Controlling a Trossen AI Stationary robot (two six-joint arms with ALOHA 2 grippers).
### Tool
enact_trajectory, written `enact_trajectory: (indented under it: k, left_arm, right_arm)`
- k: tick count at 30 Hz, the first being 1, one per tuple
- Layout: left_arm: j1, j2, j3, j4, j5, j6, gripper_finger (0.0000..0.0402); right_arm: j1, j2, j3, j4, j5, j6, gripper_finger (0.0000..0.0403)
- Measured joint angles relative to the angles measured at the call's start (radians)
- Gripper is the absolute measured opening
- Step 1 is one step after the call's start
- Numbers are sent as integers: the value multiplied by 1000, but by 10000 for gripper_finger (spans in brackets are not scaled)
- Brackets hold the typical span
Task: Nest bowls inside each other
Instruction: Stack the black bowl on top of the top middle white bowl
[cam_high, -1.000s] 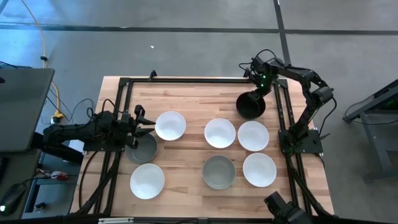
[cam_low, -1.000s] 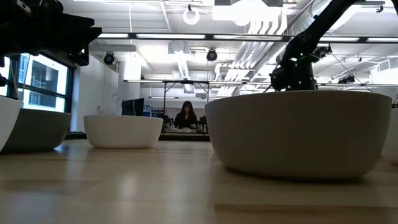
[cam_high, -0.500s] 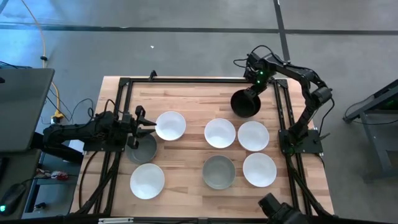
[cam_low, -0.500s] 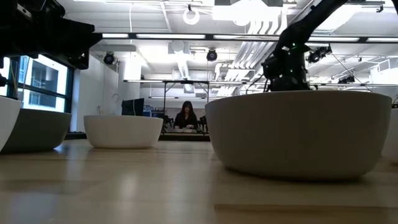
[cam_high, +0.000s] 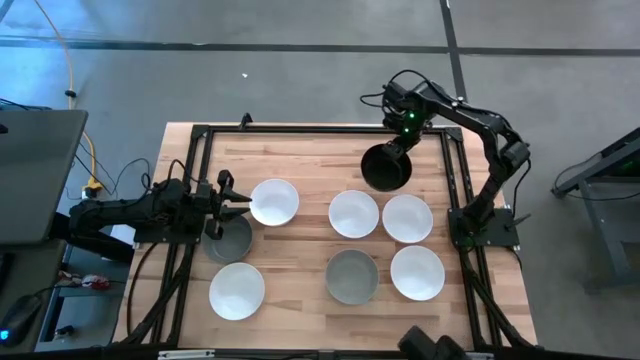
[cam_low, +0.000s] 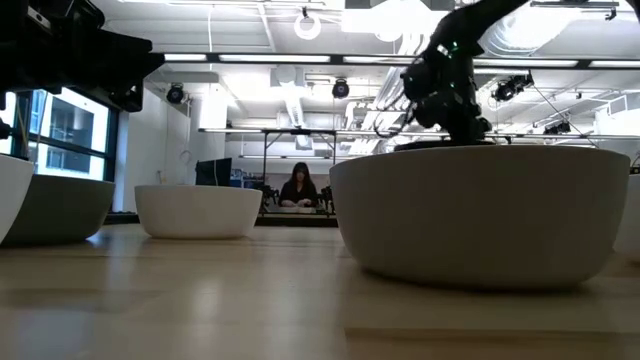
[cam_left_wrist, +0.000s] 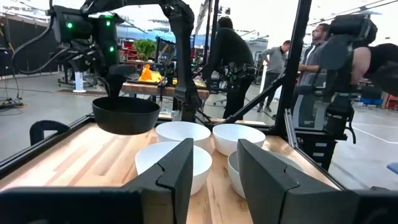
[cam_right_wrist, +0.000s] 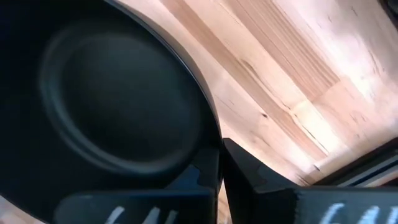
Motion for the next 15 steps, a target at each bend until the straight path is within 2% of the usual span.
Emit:
enact_trajectory:
  k: [15]
  left_arm:
    - [0,0,0,-3,0,0,113]
  right_arm:
    - [235,0,51,6,-49,148,0]
